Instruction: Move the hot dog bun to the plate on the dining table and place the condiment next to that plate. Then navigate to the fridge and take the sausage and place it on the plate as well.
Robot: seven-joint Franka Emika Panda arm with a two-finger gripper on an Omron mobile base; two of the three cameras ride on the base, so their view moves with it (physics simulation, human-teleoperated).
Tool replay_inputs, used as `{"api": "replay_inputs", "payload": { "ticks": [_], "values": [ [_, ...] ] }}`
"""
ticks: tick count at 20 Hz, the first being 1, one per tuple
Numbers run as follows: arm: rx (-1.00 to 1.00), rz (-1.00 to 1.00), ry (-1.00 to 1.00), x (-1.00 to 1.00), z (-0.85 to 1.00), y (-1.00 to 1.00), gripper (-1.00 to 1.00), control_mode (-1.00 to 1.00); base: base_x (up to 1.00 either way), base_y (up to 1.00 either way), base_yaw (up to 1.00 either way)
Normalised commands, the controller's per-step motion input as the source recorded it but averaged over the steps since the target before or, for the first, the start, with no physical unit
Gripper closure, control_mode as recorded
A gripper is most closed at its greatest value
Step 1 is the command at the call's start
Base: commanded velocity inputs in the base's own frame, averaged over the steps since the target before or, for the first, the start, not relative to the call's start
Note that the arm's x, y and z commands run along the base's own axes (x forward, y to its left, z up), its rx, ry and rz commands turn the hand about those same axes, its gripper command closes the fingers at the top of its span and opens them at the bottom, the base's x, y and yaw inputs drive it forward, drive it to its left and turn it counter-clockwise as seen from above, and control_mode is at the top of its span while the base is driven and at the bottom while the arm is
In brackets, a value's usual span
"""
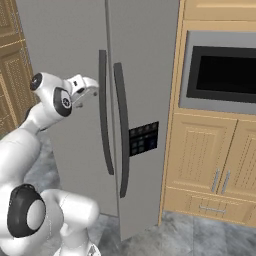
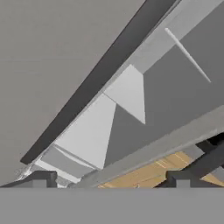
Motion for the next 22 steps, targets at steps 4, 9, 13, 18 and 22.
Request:
{"api": "replay_inputs", "payload": {
  "ticks": [4, 9, 13, 18, 22],
  "values": [
    [-0.18, -0.04, 0.08, 0.8, -0.11, 0.16, -1.0, -1.0, 0.0, 0.0, 0.0],
    [-0.14, -0.05, 0.01, 0.65, -0.28, -0.06, -1.0, -1.0, 0.0, 0.0, 0.0],
    [-0.03, 0.0, 0.0, 0.56, -0.27, -0.32, -1.0, -1.0, 0.0, 0.0, 0.0],
    [0.0, 0.0, 0.0, 0.45, -0.19, -0.49, -1.0, -1.0, 0.0, 0.0, 0.0],
    [0.0, 0.0, 0.0, 0.29, -0.1, -0.5, -1.0, -1.0, 0.0, 0.0, 0.0]
  ]
}}
